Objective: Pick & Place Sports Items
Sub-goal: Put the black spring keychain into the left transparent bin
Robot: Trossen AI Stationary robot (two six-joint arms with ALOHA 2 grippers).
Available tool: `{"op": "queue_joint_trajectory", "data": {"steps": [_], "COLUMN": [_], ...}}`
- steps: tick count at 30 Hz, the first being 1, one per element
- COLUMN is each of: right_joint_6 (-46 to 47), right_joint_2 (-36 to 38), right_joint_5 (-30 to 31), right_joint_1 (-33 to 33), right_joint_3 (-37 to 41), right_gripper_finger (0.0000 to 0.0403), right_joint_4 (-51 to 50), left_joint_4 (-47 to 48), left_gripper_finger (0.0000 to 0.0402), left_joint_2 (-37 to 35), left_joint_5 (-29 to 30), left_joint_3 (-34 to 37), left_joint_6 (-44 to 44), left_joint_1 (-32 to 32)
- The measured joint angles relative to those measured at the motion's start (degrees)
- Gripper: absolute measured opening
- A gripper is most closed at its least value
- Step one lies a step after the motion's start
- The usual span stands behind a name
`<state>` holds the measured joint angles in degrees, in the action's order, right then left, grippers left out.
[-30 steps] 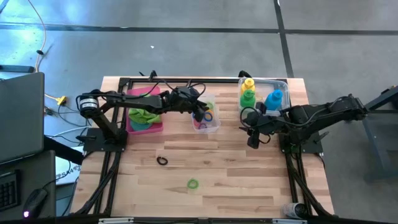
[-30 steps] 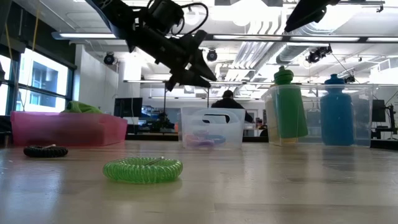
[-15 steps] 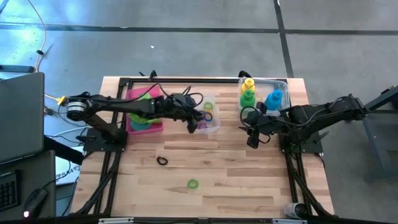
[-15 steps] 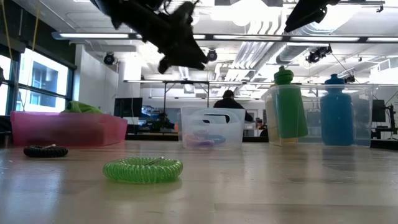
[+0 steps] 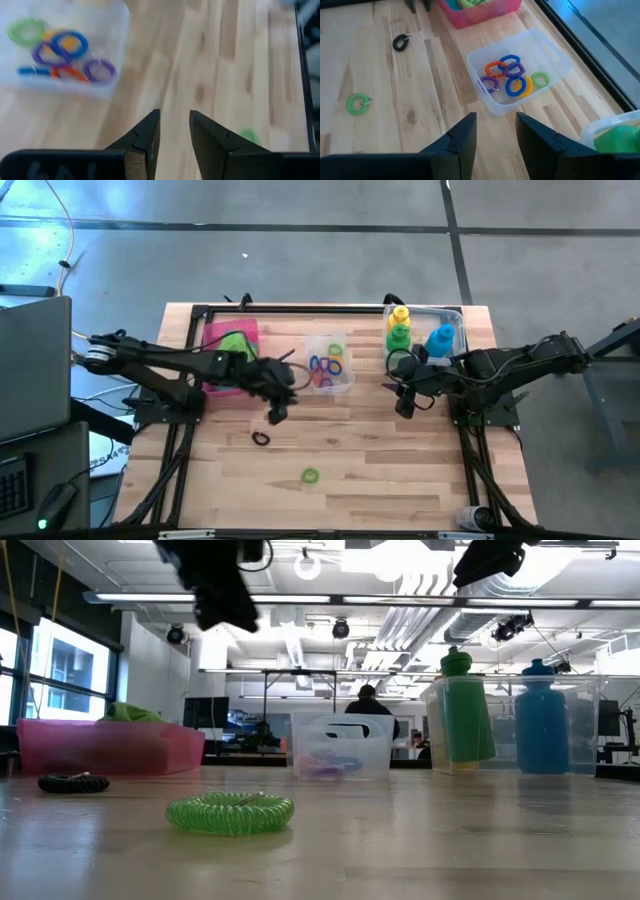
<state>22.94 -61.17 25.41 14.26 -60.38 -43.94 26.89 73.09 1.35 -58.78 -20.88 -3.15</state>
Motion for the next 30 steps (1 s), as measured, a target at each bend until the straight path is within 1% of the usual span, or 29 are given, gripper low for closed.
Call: {"op": "queue_joint_trajectory", "data": {"steps": [6,9,13,21,27,30], "right_joint_6": [4.07,4.42,4.48,4.5,4.53,5.43], "right_joint_2": [0.0,0.0,0.0,0.0,0.0,0.0], "right_joint_5": [0.0,-0.02,-0.02,0.37,2.95,3.19], "right_joint_1": [-0.02,0.0,-0.02,-0.02,-0.02,-0.01], "right_joint_3": [0.0,-0.02,-0.02,-0.01,0.0,0.0], "right_gripper_finger": [0.0128,0.0128,0.0128,0.0128,0.0128,0.0128], "right_joint_4": [0.06,0.06,0.04,2.0,4.22,4.34], "left_joint_4": [10.56,15.08,19.86,21.12,21.16,21.33], "left_gripper_finger": [0.0102,0.0102,0.0102,0.0102,0.0102,0.0102], "left_joint_2": [-1.04,-0.96,-0.61,0.99,4.84,6.97], "left_joint_5": [-2.49,-4.15,-4.25,-4.05,-3.33,-2.98], "left_joint_3": [0.0,0.02,0.07,0.09,0.09,0.09], "left_joint_6": [0.4,2.23,5.29,10.28,12.14,13.65], "left_joint_1": [-5.58,-8.43,-11.64,-14.28,-14.3,-14.3]}}
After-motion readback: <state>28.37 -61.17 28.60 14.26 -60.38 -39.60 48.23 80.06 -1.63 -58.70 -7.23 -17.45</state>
